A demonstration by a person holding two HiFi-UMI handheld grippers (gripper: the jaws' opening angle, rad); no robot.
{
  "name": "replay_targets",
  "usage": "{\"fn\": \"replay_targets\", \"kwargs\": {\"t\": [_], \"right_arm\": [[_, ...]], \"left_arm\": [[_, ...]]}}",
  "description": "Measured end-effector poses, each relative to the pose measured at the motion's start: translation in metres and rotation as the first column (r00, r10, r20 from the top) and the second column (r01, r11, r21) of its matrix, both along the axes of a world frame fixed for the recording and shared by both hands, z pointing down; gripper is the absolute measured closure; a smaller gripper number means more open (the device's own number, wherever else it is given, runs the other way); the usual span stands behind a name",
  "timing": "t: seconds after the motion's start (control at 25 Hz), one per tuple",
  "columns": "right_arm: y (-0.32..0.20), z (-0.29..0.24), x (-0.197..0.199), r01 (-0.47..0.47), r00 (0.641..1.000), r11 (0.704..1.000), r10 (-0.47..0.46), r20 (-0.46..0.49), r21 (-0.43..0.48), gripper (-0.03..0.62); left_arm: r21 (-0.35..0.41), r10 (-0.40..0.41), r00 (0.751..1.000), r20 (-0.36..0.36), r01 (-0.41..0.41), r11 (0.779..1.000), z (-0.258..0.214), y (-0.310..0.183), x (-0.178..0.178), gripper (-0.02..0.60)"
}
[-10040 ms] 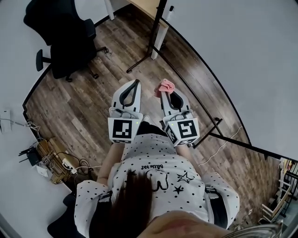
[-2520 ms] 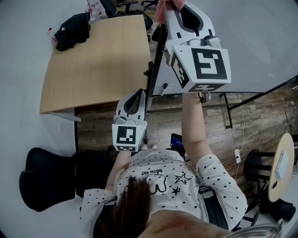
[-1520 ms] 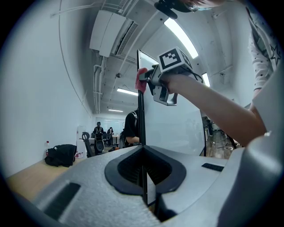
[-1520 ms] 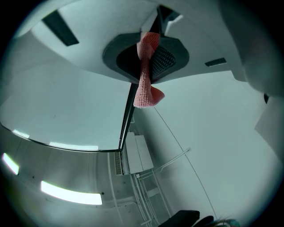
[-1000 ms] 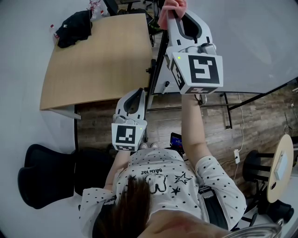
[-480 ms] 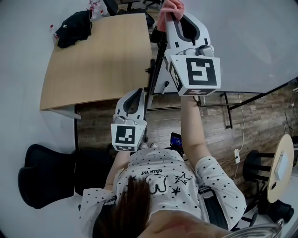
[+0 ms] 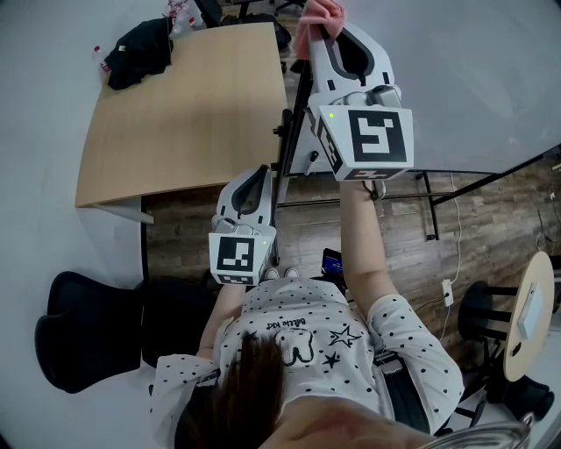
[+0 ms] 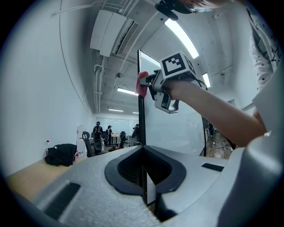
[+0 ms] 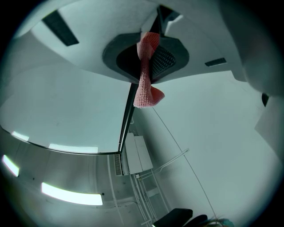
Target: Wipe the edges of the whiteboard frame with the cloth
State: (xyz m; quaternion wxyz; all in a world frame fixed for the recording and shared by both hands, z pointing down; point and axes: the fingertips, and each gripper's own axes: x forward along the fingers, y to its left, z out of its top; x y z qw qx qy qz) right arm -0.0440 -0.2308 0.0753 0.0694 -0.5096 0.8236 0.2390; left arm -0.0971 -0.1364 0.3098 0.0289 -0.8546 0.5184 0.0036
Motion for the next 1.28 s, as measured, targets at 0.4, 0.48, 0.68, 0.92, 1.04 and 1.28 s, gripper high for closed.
{"fn": "replay_targets", "kwargs": {"t": [0.4,0.48,0.68,0.92,1.04,1.28], "right_arm": [[0.0,0.004,0.001,0.0,1.0,1.0,0.0,0.001,-0.005,0.557],[-0.001,0.004,0.002,-0.001,1.0,1.0,0.001,-0.001,-0.007,0.557],[-0.003,0.009,0.002,-0.002,1.0,1.0,0.002,-0.004,-0.015,0.557],[-0.005,0.018,0.002,-0.001,1.0,1.0,0.001,-0.016,-0.031,0.557],[-0.006,0.021,0.002,-0.003,1.0,0.999,0.002,-0.023,-0.037,0.557],[-0.002,0.024,0.002,-0.012,0.999,0.999,0.011,-0.031,-0.04,0.557]], "left_arm": [[-0.001,0.001,1.0,0.002,-0.001,1.0,-0.001,0.0,0.001,0.566],[-0.002,0.001,1.0,0.002,-0.001,1.0,-0.002,0.0,0.0,0.566],[-0.003,-0.001,1.0,0.003,0.001,1.0,-0.001,-0.001,0.0,0.566],[-0.005,-0.001,1.0,0.007,0.001,1.0,0.001,-0.001,-0.001,0.566],[-0.003,-0.001,1.0,0.006,0.001,1.0,0.001,0.0,-0.001,0.566],[0.003,-0.004,1.0,0.009,0.004,1.0,-0.002,0.005,-0.002,0.566]]}}
